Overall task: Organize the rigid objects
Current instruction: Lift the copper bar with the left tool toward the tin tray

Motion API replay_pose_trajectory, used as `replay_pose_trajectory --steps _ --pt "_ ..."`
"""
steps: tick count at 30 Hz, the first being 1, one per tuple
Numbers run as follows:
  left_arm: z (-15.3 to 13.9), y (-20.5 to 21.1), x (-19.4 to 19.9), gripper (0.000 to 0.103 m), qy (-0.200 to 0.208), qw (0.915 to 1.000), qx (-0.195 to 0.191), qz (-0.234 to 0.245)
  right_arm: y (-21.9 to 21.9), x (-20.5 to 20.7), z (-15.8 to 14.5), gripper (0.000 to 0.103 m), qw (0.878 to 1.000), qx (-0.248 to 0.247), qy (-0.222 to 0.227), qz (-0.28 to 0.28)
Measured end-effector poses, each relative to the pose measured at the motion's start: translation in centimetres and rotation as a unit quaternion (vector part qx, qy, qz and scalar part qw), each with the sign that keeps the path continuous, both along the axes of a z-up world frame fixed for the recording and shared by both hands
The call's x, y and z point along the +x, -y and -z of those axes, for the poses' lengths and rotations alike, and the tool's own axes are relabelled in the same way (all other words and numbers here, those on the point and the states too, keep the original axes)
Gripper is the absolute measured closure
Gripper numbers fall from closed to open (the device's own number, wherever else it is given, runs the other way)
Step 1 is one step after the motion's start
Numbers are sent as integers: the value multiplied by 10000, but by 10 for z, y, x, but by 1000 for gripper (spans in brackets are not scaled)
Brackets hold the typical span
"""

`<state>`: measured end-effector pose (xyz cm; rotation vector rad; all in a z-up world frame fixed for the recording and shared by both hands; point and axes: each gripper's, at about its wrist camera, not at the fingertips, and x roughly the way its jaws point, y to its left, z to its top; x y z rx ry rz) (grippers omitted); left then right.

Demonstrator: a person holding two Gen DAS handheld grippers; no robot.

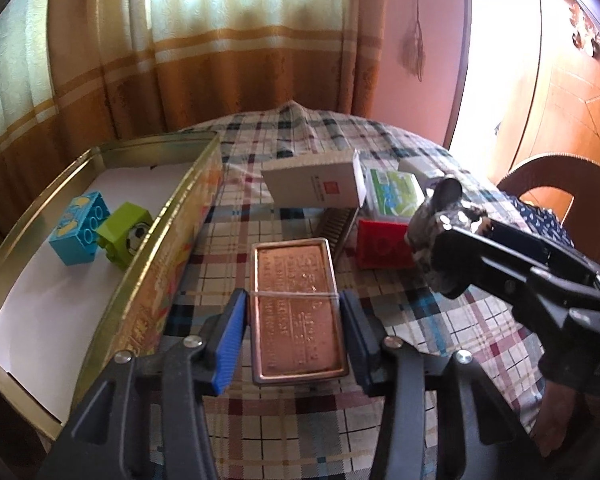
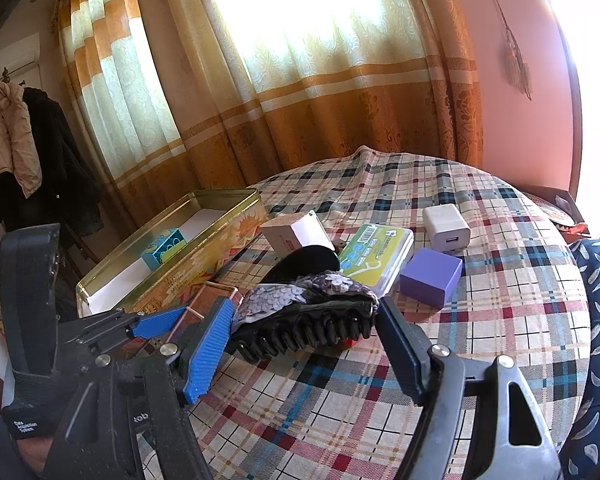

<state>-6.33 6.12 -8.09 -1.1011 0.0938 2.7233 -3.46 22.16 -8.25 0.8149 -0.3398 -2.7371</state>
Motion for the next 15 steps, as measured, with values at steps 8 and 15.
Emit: replay_pose_trajectory --steps 8,15 --pt "-8 5 13 57 -419 9990 161 -87 -1 1 -1 29 10000 -1 -62 -25" --pt "-13 5 22 57 -705 9974 166 -70 -2 3 -1 29 9999 -15 -117 -24"
